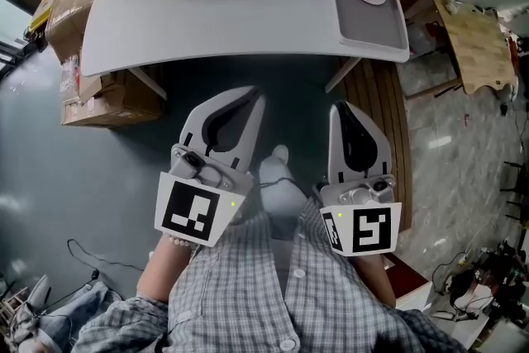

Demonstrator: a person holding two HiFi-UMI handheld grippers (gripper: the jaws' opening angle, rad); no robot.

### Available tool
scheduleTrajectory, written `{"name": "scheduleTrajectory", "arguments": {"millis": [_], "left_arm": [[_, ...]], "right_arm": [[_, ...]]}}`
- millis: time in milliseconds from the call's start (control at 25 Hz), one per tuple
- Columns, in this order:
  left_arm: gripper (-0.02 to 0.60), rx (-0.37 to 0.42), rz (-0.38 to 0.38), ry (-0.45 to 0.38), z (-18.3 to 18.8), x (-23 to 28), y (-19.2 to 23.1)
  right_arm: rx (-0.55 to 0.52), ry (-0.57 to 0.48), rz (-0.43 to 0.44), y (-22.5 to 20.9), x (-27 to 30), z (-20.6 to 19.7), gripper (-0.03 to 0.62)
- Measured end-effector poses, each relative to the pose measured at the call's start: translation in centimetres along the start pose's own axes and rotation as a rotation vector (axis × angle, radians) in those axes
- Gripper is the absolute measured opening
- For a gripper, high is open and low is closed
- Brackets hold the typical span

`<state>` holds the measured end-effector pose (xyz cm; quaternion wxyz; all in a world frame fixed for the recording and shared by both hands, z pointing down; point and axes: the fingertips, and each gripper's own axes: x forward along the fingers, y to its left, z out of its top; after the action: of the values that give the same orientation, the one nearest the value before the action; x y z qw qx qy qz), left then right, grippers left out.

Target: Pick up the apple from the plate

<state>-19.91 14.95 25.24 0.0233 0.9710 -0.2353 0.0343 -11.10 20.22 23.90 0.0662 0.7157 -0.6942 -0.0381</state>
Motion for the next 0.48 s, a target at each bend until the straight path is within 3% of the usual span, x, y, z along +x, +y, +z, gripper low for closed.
{"name": "scheduleTrajectory", "arguments": {"millis": [480], "left_arm": [[0.009, -0.008, 0.121, 0.022, 0.7, 8.1, -0.6]], "right_arm": [[0.012, 0.007, 0.055, -10.1, 3.7, -1.8, 0.026]]}}
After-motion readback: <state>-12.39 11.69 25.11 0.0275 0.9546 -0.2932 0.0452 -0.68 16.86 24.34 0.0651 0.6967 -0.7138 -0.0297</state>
